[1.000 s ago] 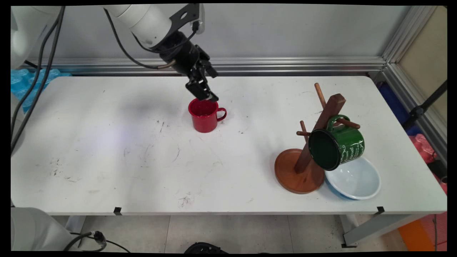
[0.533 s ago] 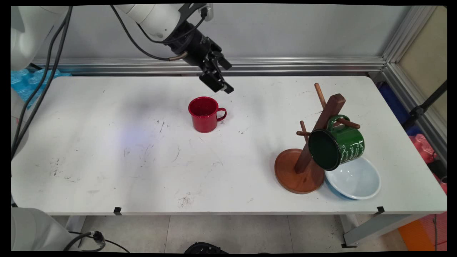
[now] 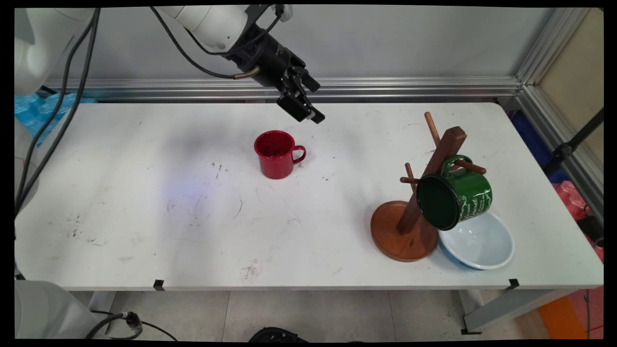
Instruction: Pick up the green mug from the rack
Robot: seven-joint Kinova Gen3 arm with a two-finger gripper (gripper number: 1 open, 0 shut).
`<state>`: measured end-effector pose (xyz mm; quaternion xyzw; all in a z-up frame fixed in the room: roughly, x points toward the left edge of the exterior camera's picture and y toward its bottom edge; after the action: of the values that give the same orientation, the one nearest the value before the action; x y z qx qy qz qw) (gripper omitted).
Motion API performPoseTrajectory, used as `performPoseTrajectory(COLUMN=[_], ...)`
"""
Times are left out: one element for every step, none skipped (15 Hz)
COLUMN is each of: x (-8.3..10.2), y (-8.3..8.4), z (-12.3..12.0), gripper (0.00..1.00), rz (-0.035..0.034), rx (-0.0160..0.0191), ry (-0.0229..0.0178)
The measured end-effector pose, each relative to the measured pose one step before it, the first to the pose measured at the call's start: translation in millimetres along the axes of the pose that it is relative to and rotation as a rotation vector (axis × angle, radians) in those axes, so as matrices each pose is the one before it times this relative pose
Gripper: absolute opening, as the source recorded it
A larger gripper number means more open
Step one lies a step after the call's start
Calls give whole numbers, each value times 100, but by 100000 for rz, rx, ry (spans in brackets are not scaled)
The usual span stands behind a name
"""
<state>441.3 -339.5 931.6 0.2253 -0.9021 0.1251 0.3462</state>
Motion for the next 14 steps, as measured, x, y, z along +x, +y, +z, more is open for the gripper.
performPoseTrajectory(x=[-16, -4, -46, -37, -104, -86, -103, -75, -57, -50, -53, -46, -59, -33], y=[174, 192, 706, 598, 1204, 863, 908, 764, 654, 660, 1069, 842, 812, 541], z=[11, -15, -38, -59, -195, -215, -255, -222, -179, -167, -253, -159, -149, -92], gripper=[100, 100, 100, 100, 100, 100, 100, 100, 100, 100, 100, 100, 100, 100], rz=[-473, -427, -1361, -903, -1543, -1144, -1081, -953, -754, -807, -1373, -1017, -1064, -693], rx=[23, 18, -75, -151, -627, -537, -698, -653, -651, -718, -1265, -1152, -1098, -737], ry=[-123, -130, -653, -573, -1242, -889, -909, -655, -516, -467, -573, -470, -415, -254])
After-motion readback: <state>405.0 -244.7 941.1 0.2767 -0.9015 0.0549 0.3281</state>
